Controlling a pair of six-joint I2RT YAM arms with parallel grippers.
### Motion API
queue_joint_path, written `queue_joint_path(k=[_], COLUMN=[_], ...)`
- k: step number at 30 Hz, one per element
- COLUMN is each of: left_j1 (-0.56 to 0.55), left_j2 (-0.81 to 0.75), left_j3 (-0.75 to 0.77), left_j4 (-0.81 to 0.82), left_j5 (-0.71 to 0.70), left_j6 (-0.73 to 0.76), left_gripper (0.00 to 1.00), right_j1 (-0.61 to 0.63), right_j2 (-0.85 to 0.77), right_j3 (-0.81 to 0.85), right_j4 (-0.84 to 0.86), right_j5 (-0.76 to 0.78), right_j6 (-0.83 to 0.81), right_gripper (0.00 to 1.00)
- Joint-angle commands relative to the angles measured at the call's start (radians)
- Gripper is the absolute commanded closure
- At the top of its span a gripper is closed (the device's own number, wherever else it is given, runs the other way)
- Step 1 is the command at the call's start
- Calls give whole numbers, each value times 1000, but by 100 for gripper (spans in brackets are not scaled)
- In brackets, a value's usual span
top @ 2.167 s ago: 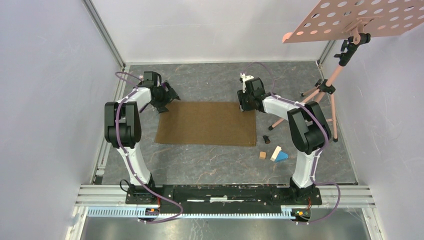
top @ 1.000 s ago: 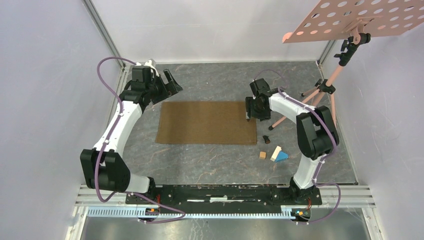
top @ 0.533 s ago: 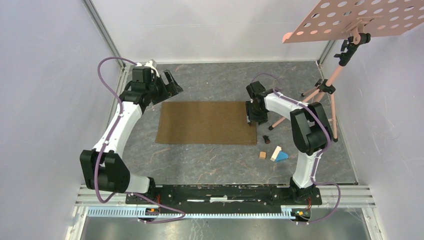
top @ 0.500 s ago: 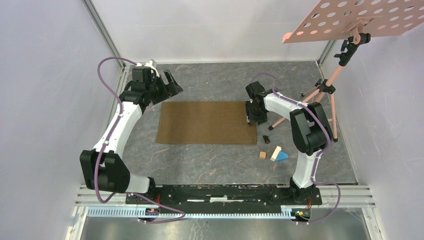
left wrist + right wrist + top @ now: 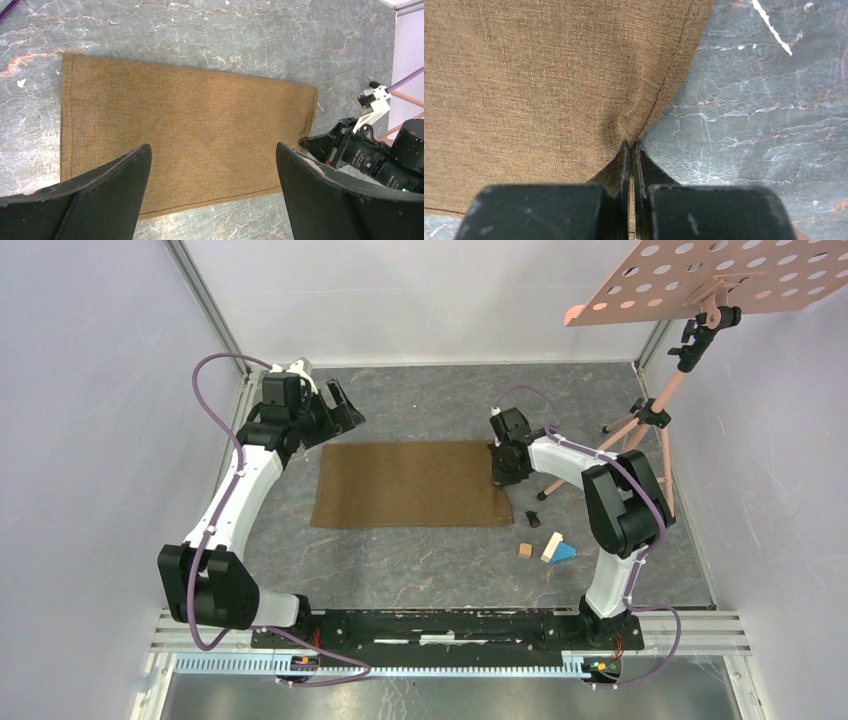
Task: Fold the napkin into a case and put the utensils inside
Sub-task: Pick up the rectangle-folded napkin from the center of the board, then fold the rectangle-folded napkin at the center of the board.
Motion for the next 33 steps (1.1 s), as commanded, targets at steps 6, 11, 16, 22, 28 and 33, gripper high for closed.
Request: queue_joint_path(k=[6, 11, 16, 22, 28, 33], left_j1=[2, 2, 2, 2, 4, 10], left_j2=[-19, -9, -1, 7, -12, -25], left_j3=[0, -6, -14, -18, -17, -15], left_j4=[20, 25, 35, 40, 39, 35], left_j5=[-11, -5, 9, 15, 8, 3], left_j6=[57, 51, 37, 23, 23, 21], left_gripper=[0, 0, 0, 0, 0, 0], right_j1=[-17, -16, -16, -12, 69, 220], right_j2=[-51, -138, -155, -133, -146, -110], right_j3=[-40, -56, -50, 11, 56, 147], right_j4=[12, 18, 35, 16, -20, -59], right_j5=[6, 96, 216, 275, 230, 172], right_j6=[-283, -347, -389, -406, -362, -231], right_gripper=[100, 100, 100, 100, 100, 100])
